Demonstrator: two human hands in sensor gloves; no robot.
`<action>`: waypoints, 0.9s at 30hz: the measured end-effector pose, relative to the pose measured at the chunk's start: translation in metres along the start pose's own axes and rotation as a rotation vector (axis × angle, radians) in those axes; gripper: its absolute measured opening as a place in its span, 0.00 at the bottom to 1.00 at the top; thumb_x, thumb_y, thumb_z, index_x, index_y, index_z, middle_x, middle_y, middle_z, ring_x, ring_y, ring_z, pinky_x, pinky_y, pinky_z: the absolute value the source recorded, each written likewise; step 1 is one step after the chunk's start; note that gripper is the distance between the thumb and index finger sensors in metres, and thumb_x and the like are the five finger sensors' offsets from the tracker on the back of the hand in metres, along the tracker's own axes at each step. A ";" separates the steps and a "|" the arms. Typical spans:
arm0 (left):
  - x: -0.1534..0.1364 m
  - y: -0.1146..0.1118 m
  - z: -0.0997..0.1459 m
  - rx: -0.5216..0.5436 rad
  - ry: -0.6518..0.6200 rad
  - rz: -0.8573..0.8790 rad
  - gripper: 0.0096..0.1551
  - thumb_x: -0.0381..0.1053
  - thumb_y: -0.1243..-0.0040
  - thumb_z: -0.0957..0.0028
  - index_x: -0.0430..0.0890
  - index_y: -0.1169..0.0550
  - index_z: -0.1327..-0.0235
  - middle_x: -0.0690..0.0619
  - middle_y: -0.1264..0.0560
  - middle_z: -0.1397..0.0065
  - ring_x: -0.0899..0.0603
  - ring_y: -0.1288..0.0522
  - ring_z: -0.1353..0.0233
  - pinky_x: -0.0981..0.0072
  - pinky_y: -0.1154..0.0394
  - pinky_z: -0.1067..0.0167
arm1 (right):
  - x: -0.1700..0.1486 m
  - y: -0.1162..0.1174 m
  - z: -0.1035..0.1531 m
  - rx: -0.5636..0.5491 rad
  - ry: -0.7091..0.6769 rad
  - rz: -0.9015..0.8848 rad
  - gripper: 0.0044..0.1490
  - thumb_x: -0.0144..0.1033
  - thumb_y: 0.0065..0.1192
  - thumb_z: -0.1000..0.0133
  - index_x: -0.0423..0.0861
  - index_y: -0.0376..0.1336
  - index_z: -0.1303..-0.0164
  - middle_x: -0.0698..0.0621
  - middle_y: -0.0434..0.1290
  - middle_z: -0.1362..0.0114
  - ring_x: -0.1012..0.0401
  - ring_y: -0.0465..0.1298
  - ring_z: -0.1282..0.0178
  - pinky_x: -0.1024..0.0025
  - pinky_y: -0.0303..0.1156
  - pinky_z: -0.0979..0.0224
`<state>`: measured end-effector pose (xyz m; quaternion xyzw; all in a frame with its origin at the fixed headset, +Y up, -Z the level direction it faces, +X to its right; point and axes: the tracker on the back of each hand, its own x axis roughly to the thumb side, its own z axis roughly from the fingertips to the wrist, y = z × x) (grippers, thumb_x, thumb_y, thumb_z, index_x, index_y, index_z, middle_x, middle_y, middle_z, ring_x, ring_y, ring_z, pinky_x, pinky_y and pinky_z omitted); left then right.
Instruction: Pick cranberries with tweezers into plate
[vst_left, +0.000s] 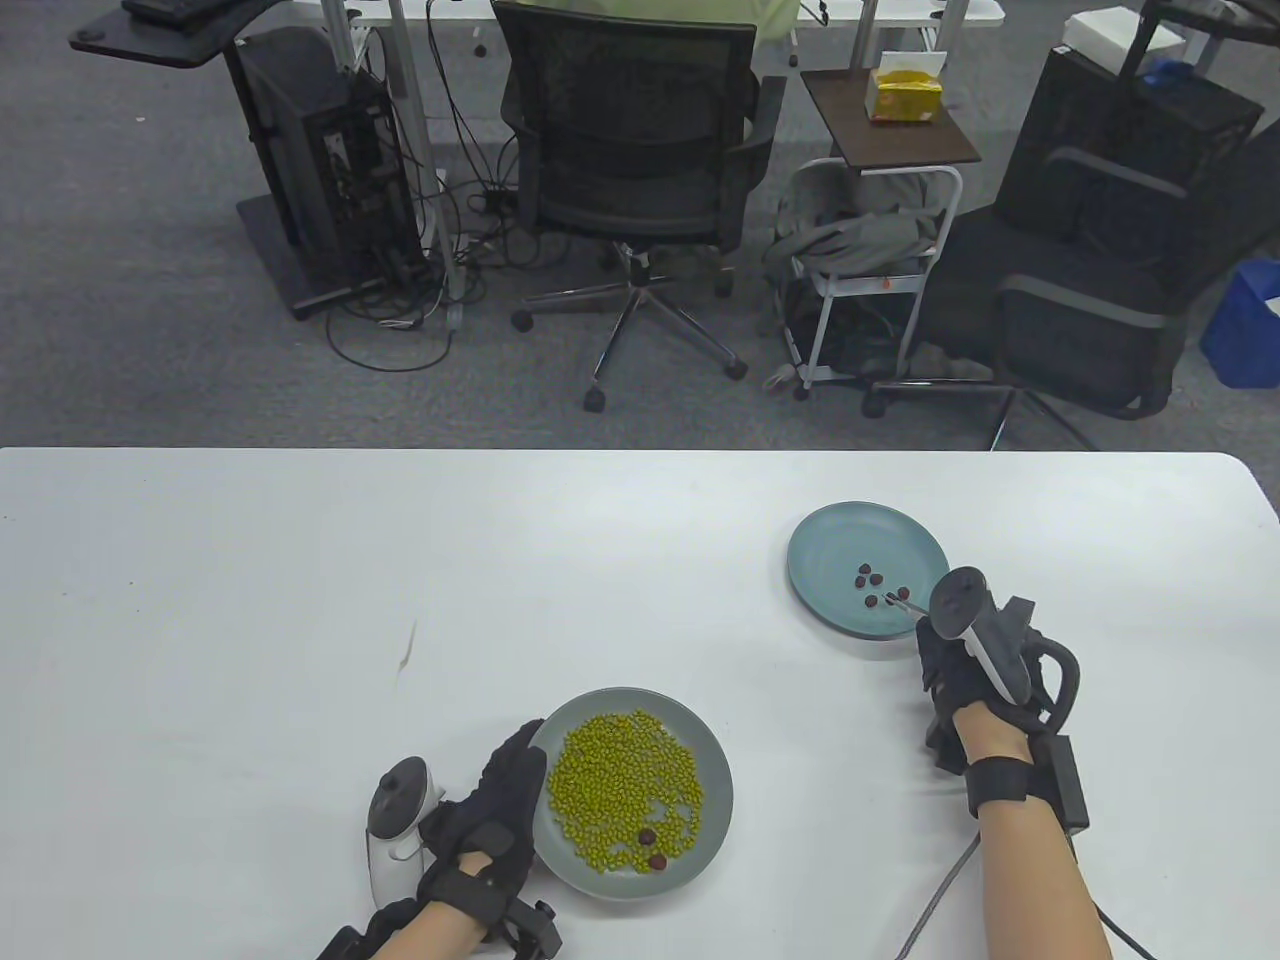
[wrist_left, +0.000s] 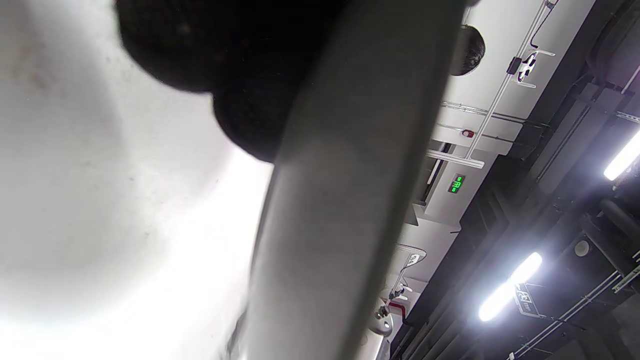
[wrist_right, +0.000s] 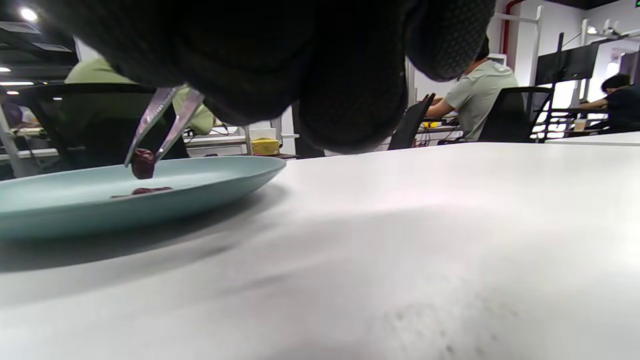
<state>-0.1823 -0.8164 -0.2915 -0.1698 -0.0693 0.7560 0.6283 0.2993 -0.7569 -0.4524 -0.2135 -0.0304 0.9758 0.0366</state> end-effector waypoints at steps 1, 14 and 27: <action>0.000 0.000 0.000 -0.001 0.000 0.001 0.37 0.62 0.55 0.43 0.48 0.48 0.27 0.48 0.34 0.31 0.42 0.14 0.56 0.60 0.17 0.63 | 0.001 0.002 -0.001 0.010 -0.006 0.019 0.29 0.57 0.58 0.56 0.58 0.69 0.47 0.67 0.76 0.58 0.64 0.78 0.49 0.54 0.59 0.23; 0.007 0.016 -0.002 0.056 -0.022 0.018 0.36 0.60 0.55 0.43 0.48 0.49 0.27 0.48 0.34 0.31 0.43 0.14 0.56 0.60 0.17 0.63 | -0.008 -0.017 0.035 0.016 -0.023 -0.127 0.30 0.58 0.57 0.57 0.59 0.68 0.47 0.68 0.76 0.58 0.64 0.78 0.51 0.54 0.62 0.25; 0.011 0.028 -0.002 0.101 -0.044 0.030 0.36 0.61 0.55 0.43 0.48 0.48 0.27 0.48 0.34 0.31 0.42 0.14 0.56 0.60 0.17 0.63 | 0.024 -0.030 0.123 -0.056 -0.366 -0.269 0.31 0.57 0.53 0.55 0.59 0.63 0.42 0.67 0.75 0.55 0.64 0.77 0.47 0.53 0.59 0.23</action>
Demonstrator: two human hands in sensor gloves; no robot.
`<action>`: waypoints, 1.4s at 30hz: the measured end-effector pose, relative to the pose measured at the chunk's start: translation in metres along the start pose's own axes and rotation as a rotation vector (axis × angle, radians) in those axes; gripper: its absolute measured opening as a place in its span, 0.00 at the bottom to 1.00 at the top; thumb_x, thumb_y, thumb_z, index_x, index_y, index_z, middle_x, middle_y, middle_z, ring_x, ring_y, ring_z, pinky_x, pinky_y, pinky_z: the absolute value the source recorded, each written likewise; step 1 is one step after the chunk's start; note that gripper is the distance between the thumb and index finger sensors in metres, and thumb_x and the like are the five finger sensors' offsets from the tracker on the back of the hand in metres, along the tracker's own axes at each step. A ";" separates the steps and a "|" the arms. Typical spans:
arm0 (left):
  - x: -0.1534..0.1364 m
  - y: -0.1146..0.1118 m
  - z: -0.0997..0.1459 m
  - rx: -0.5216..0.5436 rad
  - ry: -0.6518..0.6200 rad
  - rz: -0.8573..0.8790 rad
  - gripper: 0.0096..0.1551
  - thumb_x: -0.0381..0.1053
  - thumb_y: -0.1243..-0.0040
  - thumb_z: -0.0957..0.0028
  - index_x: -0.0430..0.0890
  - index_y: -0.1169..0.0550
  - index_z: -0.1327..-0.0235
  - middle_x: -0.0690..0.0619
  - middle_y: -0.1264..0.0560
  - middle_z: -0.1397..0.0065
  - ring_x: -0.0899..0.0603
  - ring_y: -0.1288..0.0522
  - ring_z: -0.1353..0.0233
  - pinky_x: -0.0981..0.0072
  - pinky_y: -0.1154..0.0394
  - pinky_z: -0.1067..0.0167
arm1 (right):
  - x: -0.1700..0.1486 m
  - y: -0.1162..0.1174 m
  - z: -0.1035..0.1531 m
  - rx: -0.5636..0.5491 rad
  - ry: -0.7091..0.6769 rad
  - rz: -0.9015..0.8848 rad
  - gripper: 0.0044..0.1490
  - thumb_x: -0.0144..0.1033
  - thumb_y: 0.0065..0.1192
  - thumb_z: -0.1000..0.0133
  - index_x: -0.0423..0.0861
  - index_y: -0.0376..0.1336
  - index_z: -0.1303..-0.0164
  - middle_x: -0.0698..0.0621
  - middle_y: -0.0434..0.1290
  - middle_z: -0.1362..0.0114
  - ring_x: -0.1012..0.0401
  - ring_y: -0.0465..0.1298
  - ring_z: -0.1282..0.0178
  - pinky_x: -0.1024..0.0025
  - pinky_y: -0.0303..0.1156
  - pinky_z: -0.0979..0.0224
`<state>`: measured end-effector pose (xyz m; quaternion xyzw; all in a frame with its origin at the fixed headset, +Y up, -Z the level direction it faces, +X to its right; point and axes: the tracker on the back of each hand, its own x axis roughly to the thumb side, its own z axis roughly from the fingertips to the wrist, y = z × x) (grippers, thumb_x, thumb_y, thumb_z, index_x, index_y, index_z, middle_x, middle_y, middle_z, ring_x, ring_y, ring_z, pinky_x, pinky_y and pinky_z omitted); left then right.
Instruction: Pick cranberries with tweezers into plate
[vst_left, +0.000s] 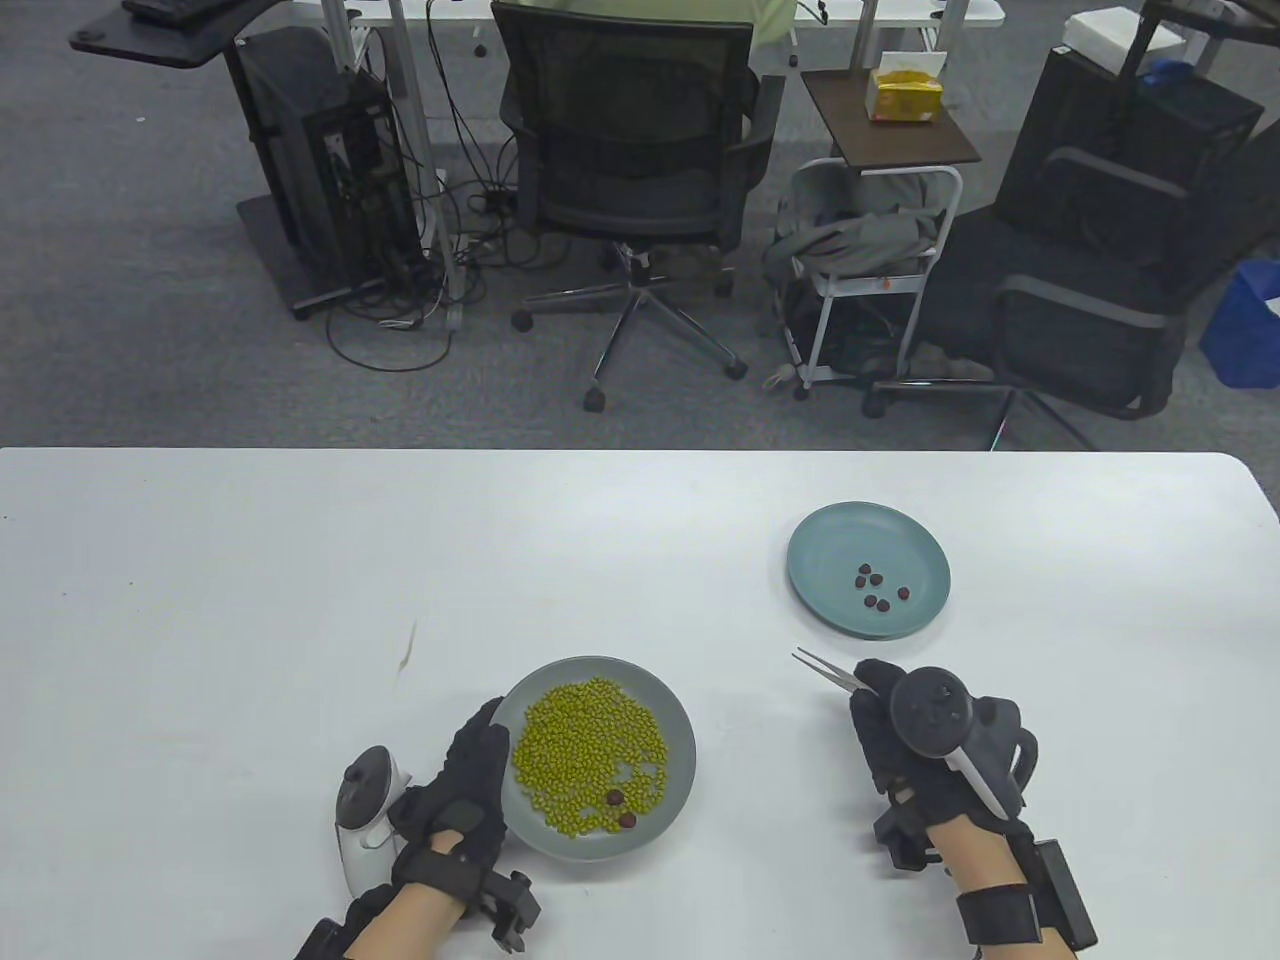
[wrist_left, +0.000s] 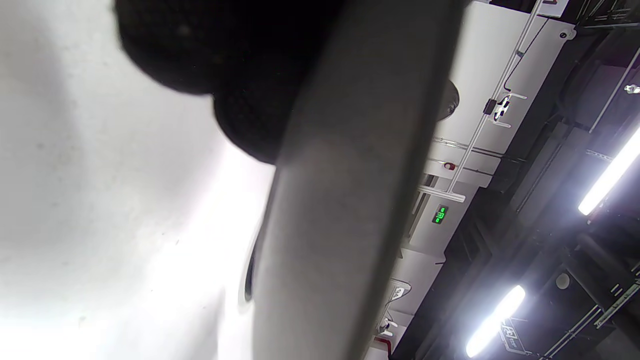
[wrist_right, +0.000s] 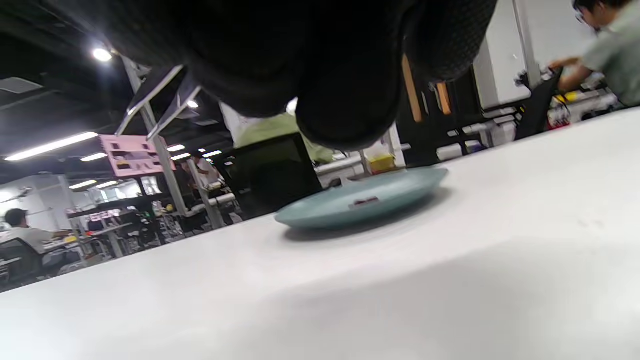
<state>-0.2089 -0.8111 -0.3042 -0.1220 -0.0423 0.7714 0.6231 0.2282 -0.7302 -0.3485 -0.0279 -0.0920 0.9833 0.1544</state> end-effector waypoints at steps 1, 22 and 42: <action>0.000 0.001 0.000 0.003 0.001 0.000 0.36 0.61 0.55 0.43 0.48 0.48 0.27 0.48 0.34 0.31 0.43 0.14 0.56 0.60 0.17 0.63 | 0.007 -0.003 0.002 -0.012 -0.044 -0.024 0.31 0.58 0.53 0.55 0.60 0.63 0.41 0.67 0.74 0.55 0.64 0.77 0.46 0.53 0.59 0.23; -0.005 0.001 -0.001 -0.003 0.024 -0.001 0.36 0.61 0.55 0.43 0.48 0.48 0.27 0.48 0.34 0.31 0.43 0.14 0.56 0.60 0.17 0.63 | 0.116 0.010 0.075 -0.129 -0.670 0.026 0.31 0.61 0.55 0.57 0.62 0.66 0.44 0.68 0.75 0.56 0.64 0.76 0.46 0.54 0.57 0.22; -0.006 0.000 -0.002 -0.003 0.016 -0.018 0.36 0.61 0.55 0.43 0.48 0.48 0.27 0.48 0.34 0.31 0.42 0.14 0.56 0.60 0.17 0.63 | 0.124 0.016 0.084 -0.185 -0.730 0.114 0.31 0.61 0.56 0.57 0.62 0.67 0.45 0.68 0.75 0.56 0.64 0.77 0.46 0.54 0.58 0.22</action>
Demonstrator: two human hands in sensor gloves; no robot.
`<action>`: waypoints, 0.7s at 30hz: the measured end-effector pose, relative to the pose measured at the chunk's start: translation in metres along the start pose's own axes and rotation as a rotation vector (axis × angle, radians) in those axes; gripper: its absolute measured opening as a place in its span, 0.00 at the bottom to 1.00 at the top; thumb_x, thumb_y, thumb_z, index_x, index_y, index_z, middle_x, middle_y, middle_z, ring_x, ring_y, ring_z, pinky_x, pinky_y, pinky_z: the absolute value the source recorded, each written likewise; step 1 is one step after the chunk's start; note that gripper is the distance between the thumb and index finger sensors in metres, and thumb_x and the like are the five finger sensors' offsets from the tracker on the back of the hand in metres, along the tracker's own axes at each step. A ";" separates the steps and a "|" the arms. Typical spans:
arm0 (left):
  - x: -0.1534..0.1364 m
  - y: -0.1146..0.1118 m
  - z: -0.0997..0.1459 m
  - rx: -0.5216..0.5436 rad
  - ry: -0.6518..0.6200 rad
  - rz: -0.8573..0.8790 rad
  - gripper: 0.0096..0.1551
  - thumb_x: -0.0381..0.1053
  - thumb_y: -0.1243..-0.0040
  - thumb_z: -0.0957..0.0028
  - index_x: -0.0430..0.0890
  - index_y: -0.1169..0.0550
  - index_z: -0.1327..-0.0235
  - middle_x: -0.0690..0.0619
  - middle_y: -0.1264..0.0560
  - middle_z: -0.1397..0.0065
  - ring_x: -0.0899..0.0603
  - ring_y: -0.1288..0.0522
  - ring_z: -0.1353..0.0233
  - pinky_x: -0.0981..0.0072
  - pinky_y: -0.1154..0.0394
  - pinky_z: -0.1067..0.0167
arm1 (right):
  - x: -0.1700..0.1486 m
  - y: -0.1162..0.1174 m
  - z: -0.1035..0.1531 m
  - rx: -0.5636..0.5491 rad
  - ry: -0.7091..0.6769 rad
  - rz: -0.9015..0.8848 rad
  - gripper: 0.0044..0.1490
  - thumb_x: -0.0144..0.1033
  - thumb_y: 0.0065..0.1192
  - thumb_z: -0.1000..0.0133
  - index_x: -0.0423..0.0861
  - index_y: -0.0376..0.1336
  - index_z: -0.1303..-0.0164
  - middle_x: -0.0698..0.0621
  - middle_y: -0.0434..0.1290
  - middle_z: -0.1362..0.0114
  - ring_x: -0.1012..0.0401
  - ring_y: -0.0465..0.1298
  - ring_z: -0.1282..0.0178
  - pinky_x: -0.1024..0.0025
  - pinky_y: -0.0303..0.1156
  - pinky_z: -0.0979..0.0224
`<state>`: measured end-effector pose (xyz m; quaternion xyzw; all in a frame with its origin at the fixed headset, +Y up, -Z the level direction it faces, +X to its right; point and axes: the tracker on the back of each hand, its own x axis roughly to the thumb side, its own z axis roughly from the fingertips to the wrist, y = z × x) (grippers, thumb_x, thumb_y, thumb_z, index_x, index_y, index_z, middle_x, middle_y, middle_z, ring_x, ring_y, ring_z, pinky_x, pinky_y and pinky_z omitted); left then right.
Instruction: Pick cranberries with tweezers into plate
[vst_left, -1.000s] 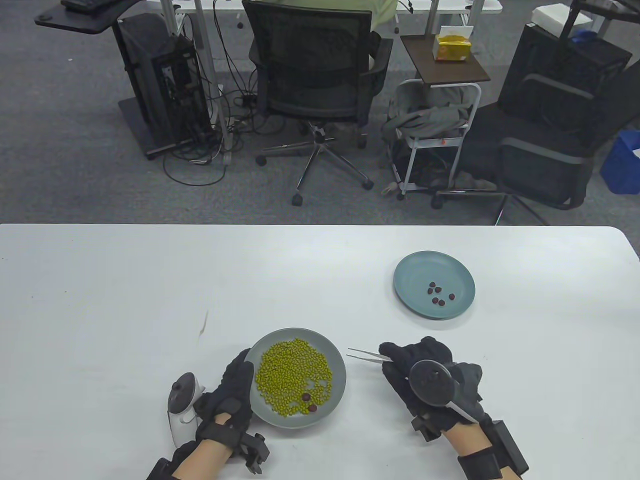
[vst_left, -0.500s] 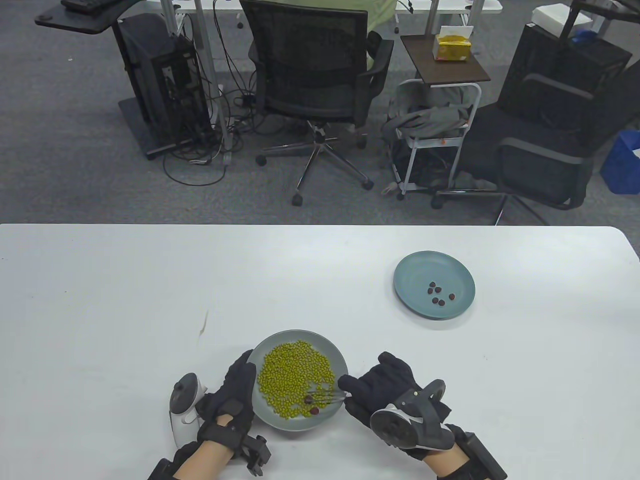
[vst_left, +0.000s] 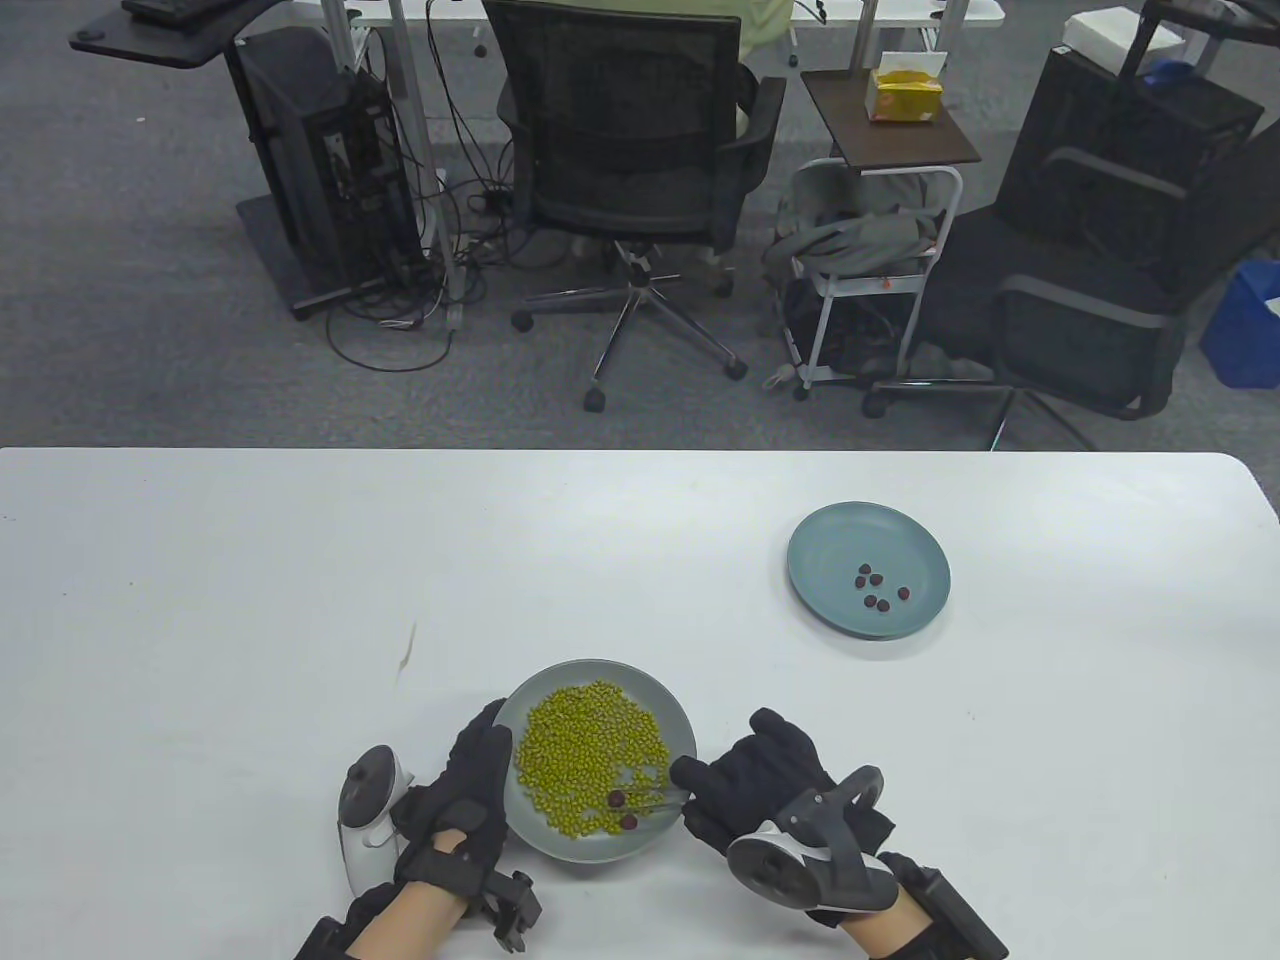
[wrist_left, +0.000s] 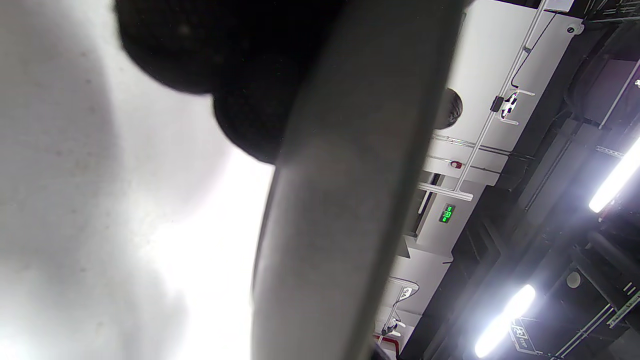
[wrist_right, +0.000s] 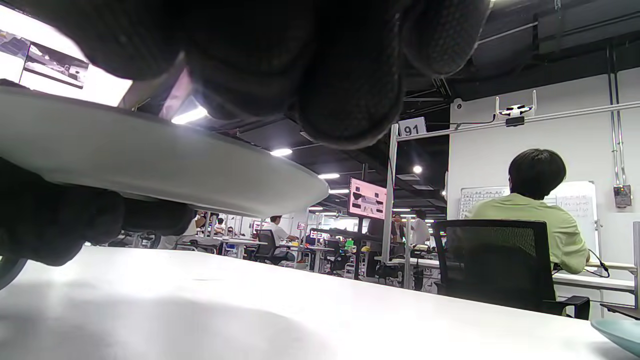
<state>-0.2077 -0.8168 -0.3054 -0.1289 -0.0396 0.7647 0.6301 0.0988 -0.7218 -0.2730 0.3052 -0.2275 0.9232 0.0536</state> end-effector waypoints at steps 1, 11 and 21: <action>0.000 0.000 0.000 0.000 0.000 -0.001 0.36 0.61 0.55 0.43 0.48 0.48 0.27 0.48 0.34 0.31 0.43 0.14 0.56 0.60 0.17 0.63 | 0.000 0.000 0.000 0.002 0.004 -0.002 0.31 0.61 0.56 0.57 0.62 0.67 0.45 0.68 0.75 0.56 0.64 0.77 0.47 0.54 0.58 0.22; 0.000 0.000 0.000 0.000 0.003 -0.006 0.36 0.61 0.55 0.43 0.48 0.48 0.27 0.48 0.34 0.31 0.42 0.14 0.56 0.60 0.17 0.63 | 0.000 0.006 0.000 0.016 -0.001 -0.005 0.30 0.60 0.56 0.57 0.62 0.67 0.45 0.68 0.75 0.56 0.64 0.77 0.47 0.54 0.58 0.22; -0.001 -0.001 0.000 -0.006 0.010 -0.007 0.36 0.61 0.55 0.43 0.48 0.48 0.27 0.48 0.34 0.31 0.42 0.14 0.56 0.60 0.17 0.63 | 0.001 0.006 0.000 0.008 -0.016 -0.013 0.30 0.58 0.56 0.57 0.60 0.68 0.46 0.67 0.75 0.57 0.64 0.76 0.47 0.54 0.57 0.22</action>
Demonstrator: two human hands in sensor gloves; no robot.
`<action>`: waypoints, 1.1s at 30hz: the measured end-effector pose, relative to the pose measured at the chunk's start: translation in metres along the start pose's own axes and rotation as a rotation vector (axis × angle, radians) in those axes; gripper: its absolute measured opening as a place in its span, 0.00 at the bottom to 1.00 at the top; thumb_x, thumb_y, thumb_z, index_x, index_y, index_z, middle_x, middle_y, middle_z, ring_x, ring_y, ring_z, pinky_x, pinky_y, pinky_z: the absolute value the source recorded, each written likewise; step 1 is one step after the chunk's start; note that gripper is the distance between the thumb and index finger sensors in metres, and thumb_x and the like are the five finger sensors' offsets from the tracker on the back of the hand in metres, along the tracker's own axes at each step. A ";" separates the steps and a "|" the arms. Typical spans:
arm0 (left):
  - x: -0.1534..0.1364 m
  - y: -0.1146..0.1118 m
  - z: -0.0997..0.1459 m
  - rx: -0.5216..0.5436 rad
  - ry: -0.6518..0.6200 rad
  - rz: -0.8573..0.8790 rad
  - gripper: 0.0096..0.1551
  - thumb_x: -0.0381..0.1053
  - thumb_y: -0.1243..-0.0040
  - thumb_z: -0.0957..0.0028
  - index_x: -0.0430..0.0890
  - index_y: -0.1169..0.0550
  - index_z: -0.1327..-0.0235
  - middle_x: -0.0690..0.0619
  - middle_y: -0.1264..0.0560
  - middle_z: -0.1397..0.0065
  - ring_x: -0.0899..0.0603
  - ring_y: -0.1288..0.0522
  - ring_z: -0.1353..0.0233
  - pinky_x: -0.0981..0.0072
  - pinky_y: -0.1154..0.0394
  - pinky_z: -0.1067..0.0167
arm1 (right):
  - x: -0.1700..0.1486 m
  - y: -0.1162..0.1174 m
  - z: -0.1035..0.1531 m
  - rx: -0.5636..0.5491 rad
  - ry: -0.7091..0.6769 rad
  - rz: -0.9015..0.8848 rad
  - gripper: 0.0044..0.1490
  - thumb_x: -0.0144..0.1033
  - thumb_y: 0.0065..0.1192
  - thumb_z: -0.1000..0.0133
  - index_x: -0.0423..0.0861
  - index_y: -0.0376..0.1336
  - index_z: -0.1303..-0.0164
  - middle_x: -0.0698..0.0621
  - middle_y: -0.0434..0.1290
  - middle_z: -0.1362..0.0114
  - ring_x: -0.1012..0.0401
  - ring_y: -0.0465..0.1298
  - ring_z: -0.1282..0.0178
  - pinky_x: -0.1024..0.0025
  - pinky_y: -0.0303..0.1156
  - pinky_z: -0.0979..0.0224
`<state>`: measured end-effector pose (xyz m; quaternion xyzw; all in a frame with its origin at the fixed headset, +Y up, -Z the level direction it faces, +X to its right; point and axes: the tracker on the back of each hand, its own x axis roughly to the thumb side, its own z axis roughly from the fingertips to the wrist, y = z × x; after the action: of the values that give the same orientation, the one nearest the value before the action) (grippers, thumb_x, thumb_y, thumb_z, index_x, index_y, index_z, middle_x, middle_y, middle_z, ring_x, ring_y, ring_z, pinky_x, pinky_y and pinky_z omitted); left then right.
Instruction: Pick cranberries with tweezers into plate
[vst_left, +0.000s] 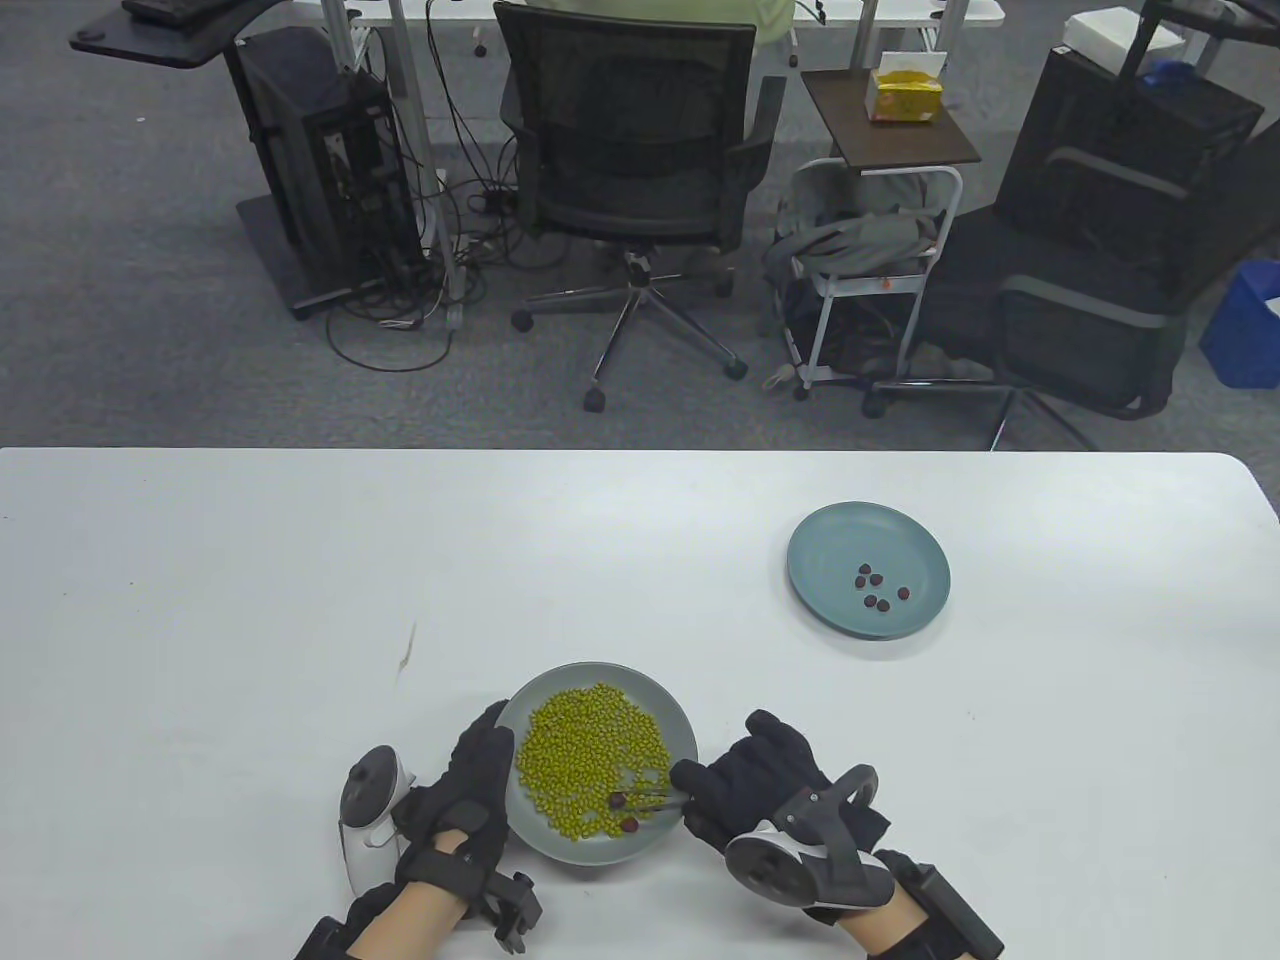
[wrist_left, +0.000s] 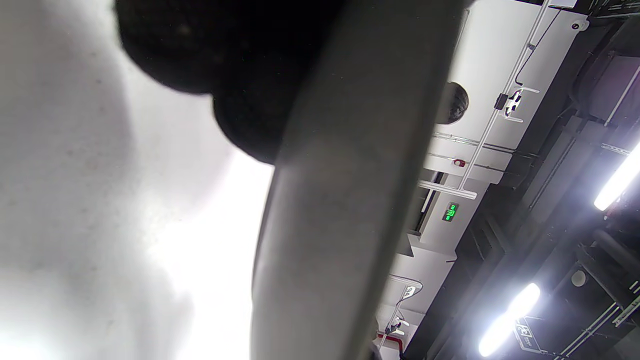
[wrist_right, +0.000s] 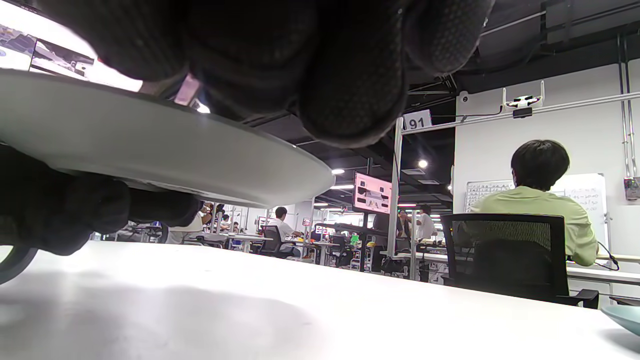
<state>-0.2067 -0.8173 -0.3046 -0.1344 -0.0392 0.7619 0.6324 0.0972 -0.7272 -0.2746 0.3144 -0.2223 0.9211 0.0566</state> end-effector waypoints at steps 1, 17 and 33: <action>0.000 0.000 0.000 -0.001 0.000 0.000 0.36 0.61 0.55 0.43 0.48 0.48 0.27 0.48 0.34 0.31 0.42 0.14 0.56 0.60 0.17 0.63 | 0.000 0.000 0.000 -0.002 0.001 -0.001 0.30 0.58 0.56 0.57 0.60 0.68 0.46 0.67 0.75 0.57 0.64 0.77 0.47 0.54 0.57 0.22; 0.003 -0.001 0.001 -0.002 -0.004 0.010 0.36 0.61 0.55 0.43 0.48 0.48 0.27 0.47 0.33 0.32 0.42 0.14 0.58 0.60 0.17 0.65 | -0.030 -0.024 0.008 -0.083 0.108 -0.034 0.30 0.58 0.56 0.57 0.60 0.68 0.46 0.68 0.75 0.57 0.65 0.77 0.48 0.53 0.58 0.22; 0.005 -0.005 0.002 -0.020 -0.004 0.028 0.37 0.61 0.55 0.43 0.48 0.50 0.27 0.48 0.35 0.31 0.42 0.15 0.56 0.60 0.17 0.63 | -0.169 0.007 0.025 0.040 0.651 -0.006 0.29 0.58 0.57 0.57 0.59 0.69 0.47 0.68 0.76 0.58 0.65 0.78 0.50 0.53 0.60 0.23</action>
<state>-0.2037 -0.8109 -0.3025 -0.1396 -0.0463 0.7705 0.6202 0.2438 -0.7383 -0.3616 0.0050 -0.1733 0.9774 0.1210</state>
